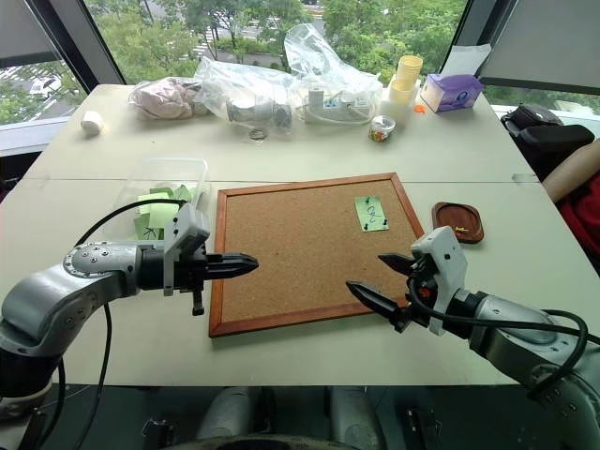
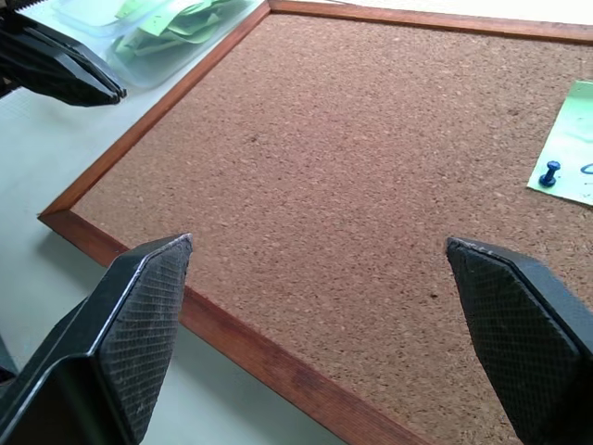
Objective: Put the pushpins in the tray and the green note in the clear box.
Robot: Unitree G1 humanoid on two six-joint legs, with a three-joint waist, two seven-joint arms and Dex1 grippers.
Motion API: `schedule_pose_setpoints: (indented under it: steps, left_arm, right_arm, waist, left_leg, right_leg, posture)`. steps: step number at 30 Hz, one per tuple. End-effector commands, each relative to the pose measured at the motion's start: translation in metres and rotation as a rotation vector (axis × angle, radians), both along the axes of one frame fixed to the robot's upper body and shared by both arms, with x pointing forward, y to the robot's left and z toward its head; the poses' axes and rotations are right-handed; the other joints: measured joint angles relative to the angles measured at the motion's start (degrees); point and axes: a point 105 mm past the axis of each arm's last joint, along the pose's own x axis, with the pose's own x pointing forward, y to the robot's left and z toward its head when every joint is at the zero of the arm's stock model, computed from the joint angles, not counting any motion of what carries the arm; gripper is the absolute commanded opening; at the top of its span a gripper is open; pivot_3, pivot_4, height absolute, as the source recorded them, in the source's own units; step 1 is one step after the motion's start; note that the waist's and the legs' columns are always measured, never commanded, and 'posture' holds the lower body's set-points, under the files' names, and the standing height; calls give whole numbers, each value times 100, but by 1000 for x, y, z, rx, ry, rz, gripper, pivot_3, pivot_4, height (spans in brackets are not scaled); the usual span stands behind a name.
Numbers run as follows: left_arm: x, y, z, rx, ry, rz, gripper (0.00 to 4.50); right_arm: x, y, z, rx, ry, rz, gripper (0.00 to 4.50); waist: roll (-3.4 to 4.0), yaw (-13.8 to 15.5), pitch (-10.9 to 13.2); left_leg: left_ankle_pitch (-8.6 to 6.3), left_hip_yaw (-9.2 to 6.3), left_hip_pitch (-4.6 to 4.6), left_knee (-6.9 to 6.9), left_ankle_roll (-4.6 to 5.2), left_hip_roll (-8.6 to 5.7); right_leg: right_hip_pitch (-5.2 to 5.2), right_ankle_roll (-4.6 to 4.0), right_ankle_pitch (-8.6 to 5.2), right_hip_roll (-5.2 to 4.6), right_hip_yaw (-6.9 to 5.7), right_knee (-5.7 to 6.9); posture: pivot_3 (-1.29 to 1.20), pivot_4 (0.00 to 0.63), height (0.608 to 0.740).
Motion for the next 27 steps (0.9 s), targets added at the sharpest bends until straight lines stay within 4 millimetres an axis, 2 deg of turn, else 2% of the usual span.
schedule_pose_setpoints:
  steps: [1, 5, 10, 14, 17, 21, 25, 27]
  left_arm:
    - [2, -4, 13, -19, -72, -10, 19]
    - [7, -8, 15, -22, -104, 5, 19]
    - [23, -22, 19, -54, -144, 52, 19]
    - [42, -31, 1, 49, -165, 95, 19]
    - [52, -31, -15, 121, -155, 103, 19]
    - [57, -31, -24, 172, -137, 89, 19]
    - [60, -21, -48, 313, -110, 61, 19]
    - [62, -17, -53, 347, -110, 56, 19]
  right_arm:
    - [4, 0, 6, -8, -40, -3, 4500]
    - [8, -2, 8, 4, -45, -16, 4500]
    - [15, -2, 12, 13, -61, -35, 4500]
    - [30, -9, 15, -5, -96, -100, 4500]
    - [49, -13, 13, -41, -119, -140, 4500]
    - [75, -19, 9, -85, -130, -190, 4500]
    - [129, -21, 6, -111, -161, -271, 4500]
    - [147, -20, 4, -121, -172, -292, 4500]
  waist:
    - [0, 0, 0]
    - [0, 7, 0]
    - [-1, 11, 0]
    - [0, 3, -1]
    - [0, -27, -1]
    - [0, -14, -1]
    - [5, -37, 2]
    - [1, -36, -1]
  left_leg:
    - [0, 0, 0, 0, 0, 0]
    - [0, 0, 0, 0, 0, 0]
    - [0, 0, -1, 2, 0, -3]
    - [0, 0, 0, 2, 0, -4]
    - [1, 1, 3, 1, 0, -3]
    - [6, 4, -3, 1, -9, -2]
    - [9, 15, -1, 4, -15, -5]
    - [10, 16, 1, 4, -15, -10]
  right_leg:
    - [0, 0, 0, 0, 0, 0]
    - [0, 0, 0, 0, 0, 0]
    - [2, 1, 0, -1, 0, -1]
    - [2, 1, 1, 1, 1, 0]
    - [2, 1, 1, 6, 2, 0]
    - [-8, 0, 1, 7, 2, 2]
    - [-8, 1, 2, 5, 5, 1]
    - [-8, 0, 2, 8, 4, 4]
  posture:
    - [0, 150, 738]
    - [0, 150, 738]
    - [0, 150, 738]
    - [0, 150, 738]
    - [0, 150, 738]
    - [0, 150, 738]
    - [0, 150, 738]
    - [0, 150, 738]
